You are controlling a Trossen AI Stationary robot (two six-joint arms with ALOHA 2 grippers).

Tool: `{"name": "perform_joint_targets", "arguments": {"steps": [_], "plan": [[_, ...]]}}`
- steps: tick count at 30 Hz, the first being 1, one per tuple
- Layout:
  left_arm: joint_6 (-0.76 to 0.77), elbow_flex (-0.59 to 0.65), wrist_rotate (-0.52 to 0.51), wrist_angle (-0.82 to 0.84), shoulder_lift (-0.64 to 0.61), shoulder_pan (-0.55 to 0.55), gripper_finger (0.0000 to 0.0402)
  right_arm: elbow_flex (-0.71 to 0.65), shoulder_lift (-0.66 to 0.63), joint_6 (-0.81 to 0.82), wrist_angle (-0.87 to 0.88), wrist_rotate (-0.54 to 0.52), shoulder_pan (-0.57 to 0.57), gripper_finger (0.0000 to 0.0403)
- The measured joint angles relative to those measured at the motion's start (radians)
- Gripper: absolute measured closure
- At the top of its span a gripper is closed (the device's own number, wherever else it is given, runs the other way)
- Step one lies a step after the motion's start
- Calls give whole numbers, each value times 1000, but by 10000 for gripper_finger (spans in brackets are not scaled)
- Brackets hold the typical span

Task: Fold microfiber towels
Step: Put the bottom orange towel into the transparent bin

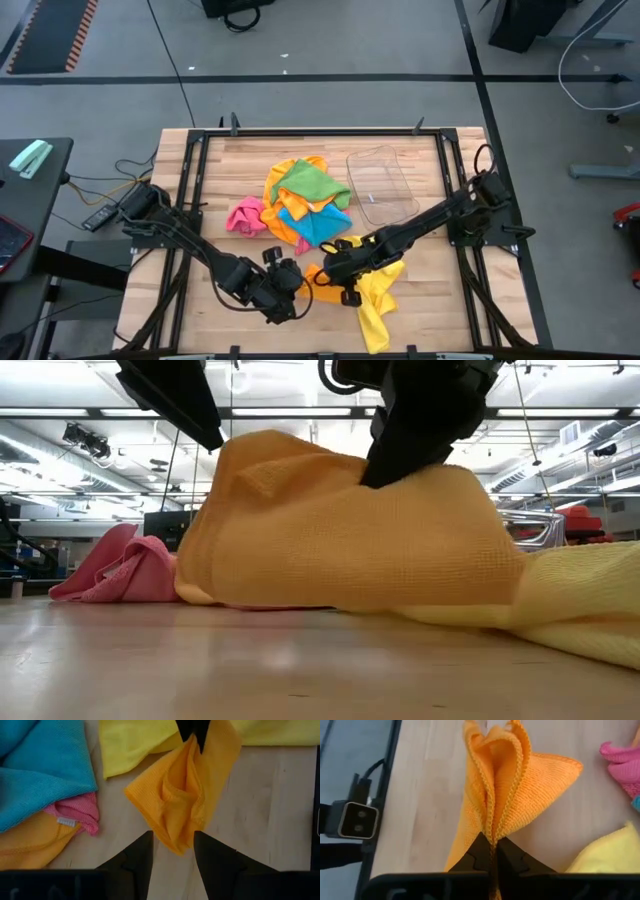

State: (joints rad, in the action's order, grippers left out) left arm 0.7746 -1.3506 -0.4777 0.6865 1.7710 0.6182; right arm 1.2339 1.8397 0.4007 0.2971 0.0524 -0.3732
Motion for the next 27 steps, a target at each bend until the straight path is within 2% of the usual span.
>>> {"name": "perform_joint_targets", "arguments": {"steps": [6, 16, 21, 27], "plan": [[0, 0, 0, 1, 0, 0, 265, 0, -60, -28, 54, 16, 38, 391], [-1, 0, 0, 6, 0, 0, 274, 0, -228, -143, 267, 32, 172, 391], [-1, 0, 0, 8, 0, 0, 272, 1, -318, -234, 360, 35, 276, 391], [-2, 0, 0, 10, 0, 0, 282, 1, -355, -350, 371, 84, 452, 391]]}}
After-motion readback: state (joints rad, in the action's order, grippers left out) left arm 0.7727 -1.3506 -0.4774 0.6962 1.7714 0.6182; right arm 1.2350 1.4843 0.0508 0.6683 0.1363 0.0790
